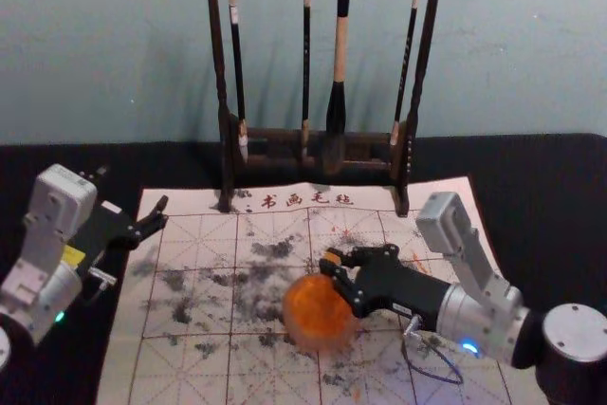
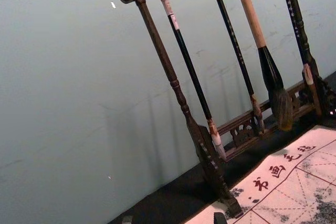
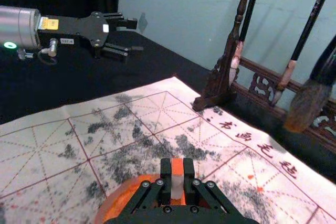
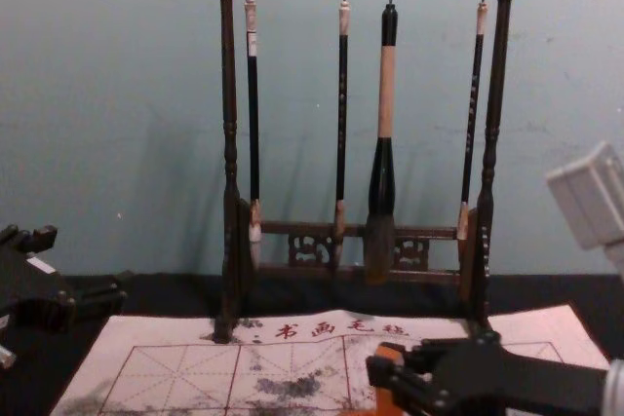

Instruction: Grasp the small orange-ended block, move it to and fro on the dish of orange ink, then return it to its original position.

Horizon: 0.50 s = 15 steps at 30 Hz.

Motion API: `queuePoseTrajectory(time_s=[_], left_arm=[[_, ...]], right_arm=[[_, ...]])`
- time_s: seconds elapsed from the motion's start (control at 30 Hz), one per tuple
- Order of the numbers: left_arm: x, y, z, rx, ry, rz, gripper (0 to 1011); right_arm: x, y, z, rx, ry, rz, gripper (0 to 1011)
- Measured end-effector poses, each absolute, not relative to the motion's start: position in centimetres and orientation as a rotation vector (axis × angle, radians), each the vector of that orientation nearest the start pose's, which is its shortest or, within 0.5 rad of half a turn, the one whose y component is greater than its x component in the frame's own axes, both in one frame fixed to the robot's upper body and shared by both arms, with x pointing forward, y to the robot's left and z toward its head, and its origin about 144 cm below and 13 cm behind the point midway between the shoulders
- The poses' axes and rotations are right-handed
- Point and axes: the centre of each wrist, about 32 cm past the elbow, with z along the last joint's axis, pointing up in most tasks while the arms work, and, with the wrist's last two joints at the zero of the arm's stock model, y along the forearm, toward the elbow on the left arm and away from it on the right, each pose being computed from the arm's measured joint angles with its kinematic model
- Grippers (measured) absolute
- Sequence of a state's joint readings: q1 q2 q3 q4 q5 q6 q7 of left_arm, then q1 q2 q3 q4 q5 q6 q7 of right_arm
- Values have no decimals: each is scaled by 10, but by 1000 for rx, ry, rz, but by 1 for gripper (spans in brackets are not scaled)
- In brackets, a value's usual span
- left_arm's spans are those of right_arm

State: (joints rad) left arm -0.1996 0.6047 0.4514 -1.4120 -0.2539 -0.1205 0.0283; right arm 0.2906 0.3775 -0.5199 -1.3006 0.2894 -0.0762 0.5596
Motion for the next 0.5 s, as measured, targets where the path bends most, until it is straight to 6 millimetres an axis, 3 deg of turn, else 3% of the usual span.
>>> queuePoseTrajectory(time_s=[0.23,0.5], left_arm=[[489,310,1140,304,-285,1248,1001],[489,310,1140,304,-285,1248,1001]], right_arm=[[497,-233,1125,-215,-40,-617,80],[486,-231,1126,-212,-32,-583,80]])
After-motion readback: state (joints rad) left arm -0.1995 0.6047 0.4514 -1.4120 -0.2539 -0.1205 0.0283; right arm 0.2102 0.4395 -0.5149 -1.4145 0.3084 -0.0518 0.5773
